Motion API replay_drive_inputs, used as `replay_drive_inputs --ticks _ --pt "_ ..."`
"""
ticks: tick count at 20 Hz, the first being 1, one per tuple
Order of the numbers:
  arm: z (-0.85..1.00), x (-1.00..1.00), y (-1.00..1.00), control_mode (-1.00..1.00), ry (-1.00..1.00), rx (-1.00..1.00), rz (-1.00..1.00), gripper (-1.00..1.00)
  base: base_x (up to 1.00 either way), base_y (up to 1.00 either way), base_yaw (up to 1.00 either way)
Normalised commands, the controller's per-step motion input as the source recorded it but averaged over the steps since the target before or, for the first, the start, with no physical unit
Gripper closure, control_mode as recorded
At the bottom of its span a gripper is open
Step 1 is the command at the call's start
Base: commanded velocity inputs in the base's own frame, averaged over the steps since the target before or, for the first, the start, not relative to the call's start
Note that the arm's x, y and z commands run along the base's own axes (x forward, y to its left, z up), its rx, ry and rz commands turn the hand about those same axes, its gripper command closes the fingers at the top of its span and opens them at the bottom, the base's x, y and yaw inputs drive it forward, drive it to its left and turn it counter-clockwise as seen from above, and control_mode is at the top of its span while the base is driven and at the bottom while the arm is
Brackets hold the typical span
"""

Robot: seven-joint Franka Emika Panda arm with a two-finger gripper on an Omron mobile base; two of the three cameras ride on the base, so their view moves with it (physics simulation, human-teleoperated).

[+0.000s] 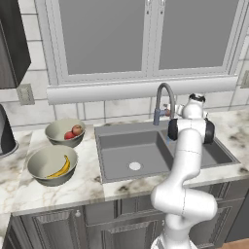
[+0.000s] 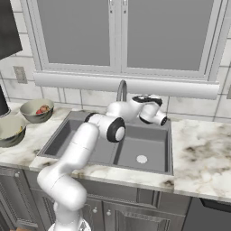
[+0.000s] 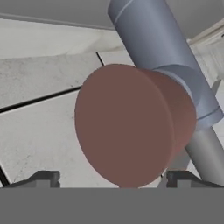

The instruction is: Pick the peachs from the sink and place them in one bowl. Place the banana in the other bowl. Then turn off the sink faucet.

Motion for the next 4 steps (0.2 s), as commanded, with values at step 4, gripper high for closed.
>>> replay_drive_inputs --ticks 4 --pt "0.00 0.31 0.36 -1.00 0.00 0.00 0.19 -1.00 0.00 0.00 0.00"
